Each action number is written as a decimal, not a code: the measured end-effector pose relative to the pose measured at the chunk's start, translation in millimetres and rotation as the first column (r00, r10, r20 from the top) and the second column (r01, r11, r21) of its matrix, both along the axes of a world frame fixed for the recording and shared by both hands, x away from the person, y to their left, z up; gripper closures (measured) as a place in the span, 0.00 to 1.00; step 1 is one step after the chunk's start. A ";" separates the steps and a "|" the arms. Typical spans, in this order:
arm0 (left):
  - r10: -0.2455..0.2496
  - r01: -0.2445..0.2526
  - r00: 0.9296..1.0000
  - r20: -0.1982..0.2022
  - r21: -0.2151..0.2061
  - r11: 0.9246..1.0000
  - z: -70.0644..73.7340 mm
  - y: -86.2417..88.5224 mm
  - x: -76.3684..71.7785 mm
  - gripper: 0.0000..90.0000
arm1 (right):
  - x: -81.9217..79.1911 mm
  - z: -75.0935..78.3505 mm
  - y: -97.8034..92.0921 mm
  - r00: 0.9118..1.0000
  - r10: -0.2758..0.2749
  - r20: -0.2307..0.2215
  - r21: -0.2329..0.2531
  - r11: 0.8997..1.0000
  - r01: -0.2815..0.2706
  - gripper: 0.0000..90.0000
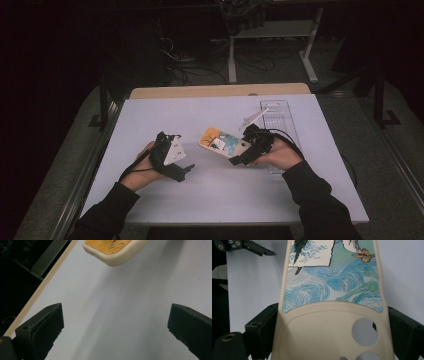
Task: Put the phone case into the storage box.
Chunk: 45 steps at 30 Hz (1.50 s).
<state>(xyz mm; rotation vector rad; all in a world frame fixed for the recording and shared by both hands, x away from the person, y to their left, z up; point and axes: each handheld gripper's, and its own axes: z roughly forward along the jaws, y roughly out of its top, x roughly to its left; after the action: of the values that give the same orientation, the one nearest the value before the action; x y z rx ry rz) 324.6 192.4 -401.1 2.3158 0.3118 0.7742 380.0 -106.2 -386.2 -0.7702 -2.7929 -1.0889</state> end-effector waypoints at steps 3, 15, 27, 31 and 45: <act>-0.009 0.008 1.000 0.025 0.018 1.000 -0.1 -2.2 0.2 0.00 | -1.3 -0.6 -0.2 1.000 -0.009 -0.007 0.002 1.000 0.009 0.11; -0.039 0.022 0.987 0.154 0.112 0.993 -1.6 -9.0 -6.9 0.00 | -2.5 -1.2 -0.8 1.000 -0.006 -0.003 -0.002 1.000 0.006 0.11; -0.081 0.036 0.968 0.238 0.190 0.981 -3.6 -12.8 -14.7 0.00 | 0.7 -3.2 -1.0 1.000 -0.006 -0.004 -0.001 1.000 0.006 0.11; -0.086 0.029 0.960 0.268 0.210 0.977 -6.2 -13.4 -17.0 0.00 | 0.6 -2.4 1.2 1.000 -0.007 -0.029 0.003 1.000 0.007 0.11; -0.113 0.013 0.924 0.366 0.266 0.964 -8.4 -17.4 -21.7 0.00 | 2.9 -4.1 1.7 1.000 0.001 -0.013 0.002 1.000 -0.001 0.11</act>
<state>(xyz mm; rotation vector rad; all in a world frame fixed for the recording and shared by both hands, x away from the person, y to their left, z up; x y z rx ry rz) 302.9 175.0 -409.5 2.3312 -0.0429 1.2691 382.9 -104.5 -390.2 -0.7727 -2.7807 -1.0831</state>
